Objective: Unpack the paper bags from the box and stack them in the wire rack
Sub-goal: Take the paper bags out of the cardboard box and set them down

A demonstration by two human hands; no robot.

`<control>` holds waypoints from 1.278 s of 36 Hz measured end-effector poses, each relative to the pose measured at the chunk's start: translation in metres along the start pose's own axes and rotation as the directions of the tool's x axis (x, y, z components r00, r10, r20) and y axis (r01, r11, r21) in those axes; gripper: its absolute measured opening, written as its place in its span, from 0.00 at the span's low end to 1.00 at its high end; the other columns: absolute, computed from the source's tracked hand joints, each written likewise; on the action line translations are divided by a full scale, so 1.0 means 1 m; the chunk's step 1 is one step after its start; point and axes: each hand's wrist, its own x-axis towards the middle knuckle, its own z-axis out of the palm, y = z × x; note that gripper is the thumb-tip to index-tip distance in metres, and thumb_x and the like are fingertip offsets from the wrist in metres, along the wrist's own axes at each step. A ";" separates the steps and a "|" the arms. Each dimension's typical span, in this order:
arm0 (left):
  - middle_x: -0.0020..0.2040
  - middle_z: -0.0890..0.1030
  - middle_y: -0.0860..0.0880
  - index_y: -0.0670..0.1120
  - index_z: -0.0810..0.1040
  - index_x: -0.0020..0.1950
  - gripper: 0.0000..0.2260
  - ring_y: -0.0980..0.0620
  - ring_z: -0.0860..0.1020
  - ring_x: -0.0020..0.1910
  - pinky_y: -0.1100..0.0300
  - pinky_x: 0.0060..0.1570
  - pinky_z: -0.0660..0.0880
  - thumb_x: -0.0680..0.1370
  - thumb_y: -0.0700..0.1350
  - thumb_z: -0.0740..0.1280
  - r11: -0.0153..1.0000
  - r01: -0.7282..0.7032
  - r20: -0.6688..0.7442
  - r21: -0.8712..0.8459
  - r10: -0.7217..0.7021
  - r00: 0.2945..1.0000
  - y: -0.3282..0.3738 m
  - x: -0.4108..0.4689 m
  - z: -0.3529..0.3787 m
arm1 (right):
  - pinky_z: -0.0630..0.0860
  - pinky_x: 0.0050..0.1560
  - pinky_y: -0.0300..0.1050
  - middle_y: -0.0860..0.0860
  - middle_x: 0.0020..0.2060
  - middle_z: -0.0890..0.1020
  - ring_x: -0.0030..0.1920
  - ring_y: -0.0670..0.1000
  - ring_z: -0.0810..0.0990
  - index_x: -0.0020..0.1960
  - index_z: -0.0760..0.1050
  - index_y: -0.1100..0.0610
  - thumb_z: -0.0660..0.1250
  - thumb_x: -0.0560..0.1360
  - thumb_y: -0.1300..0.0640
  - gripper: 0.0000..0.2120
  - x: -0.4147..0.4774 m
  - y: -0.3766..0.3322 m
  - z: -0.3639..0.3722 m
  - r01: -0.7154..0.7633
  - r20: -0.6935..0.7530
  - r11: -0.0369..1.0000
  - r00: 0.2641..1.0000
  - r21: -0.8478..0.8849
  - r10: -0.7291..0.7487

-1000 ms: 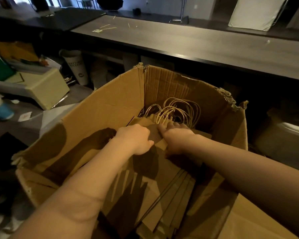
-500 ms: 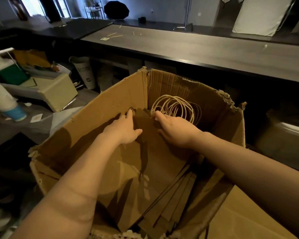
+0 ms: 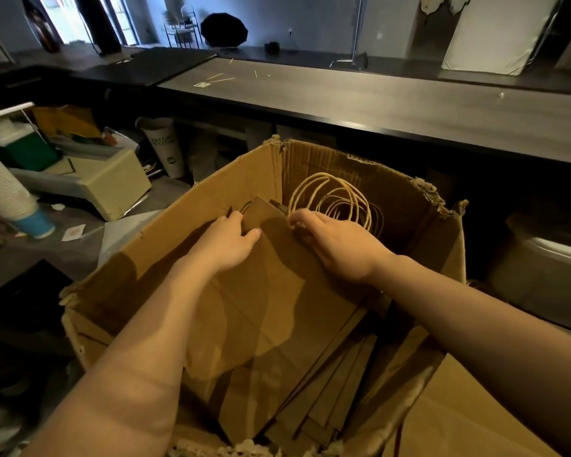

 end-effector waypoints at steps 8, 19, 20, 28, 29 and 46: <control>0.59 0.73 0.45 0.44 0.68 0.66 0.18 0.49 0.73 0.51 0.56 0.49 0.71 0.81 0.54 0.57 0.994 -0.106 -0.063 0.018 0.107 0.992 0.003 -0.001 -0.003 | 0.75 0.37 0.40 0.49 0.57 0.78 0.42 0.47 0.77 0.72 0.56 0.50 0.52 0.82 0.51 0.19 0.002 0.005 0.002 -0.064 -0.022 0.995 0.998 -0.071 0.062; 0.44 0.73 0.53 0.49 0.70 0.52 0.06 0.57 0.73 0.41 0.63 0.36 0.66 0.82 0.49 0.56 0.909 -0.403 -0.172 -0.101 0.383 0.908 0.019 -0.010 -0.002 | 0.80 0.46 0.47 0.50 0.50 0.80 0.45 0.50 0.80 0.72 0.55 0.53 0.54 0.80 0.44 0.24 0.000 0.002 -0.002 -0.248 -0.086 0.969 0.965 -0.004 0.247; 0.44 0.73 0.53 0.49 0.71 0.52 0.06 0.57 0.73 0.41 0.62 0.37 0.67 0.82 0.48 0.56 0.902 -0.420 -0.183 -0.097 0.399 0.899 0.019 -0.011 -0.002 | 0.79 0.47 0.47 0.50 0.50 0.80 0.46 0.49 0.80 0.71 0.57 0.53 0.54 0.80 0.45 0.23 -0.001 0.001 -0.002 -0.263 -0.081 0.962 0.960 0.069 0.268; 0.41 0.73 0.51 0.48 0.71 0.50 0.09 0.52 0.73 0.38 0.53 0.37 0.70 0.83 0.49 0.54 0.901 -0.430 -0.287 -0.066 0.395 0.873 0.015 -0.019 -0.006 | 0.79 0.46 0.40 0.47 0.51 0.77 0.48 0.46 0.79 0.64 0.65 0.52 0.55 0.82 0.54 0.12 0.003 -0.005 -0.003 -0.240 -0.057 0.821 0.948 0.518 0.313; 0.40 0.73 0.51 0.48 0.71 0.50 0.09 0.52 0.73 0.37 0.53 0.36 0.70 0.83 0.49 0.54 0.902 -0.428 -0.306 -0.064 0.390 0.868 0.016 -0.020 -0.007 | 0.78 0.45 0.37 0.45 0.50 0.77 0.47 0.44 0.79 0.63 0.66 0.51 0.55 0.82 0.54 0.10 0.004 -0.007 -0.003 -0.225 -0.079 0.801 0.944 0.554 0.320; 0.62 0.76 0.47 0.51 0.66 0.70 0.18 0.45 0.74 0.58 0.52 0.48 0.70 0.82 0.54 0.54 0.867 -0.349 -0.376 0.355 0.475 0.796 0.087 -0.027 -0.082 | 0.76 0.40 0.35 0.46 0.45 0.78 0.45 0.45 0.78 0.57 0.74 0.47 0.59 0.81 0.52 0.08 0.000 0.000 -0.072 -0.138 -0.241 0.506 0.753 0.852 0.612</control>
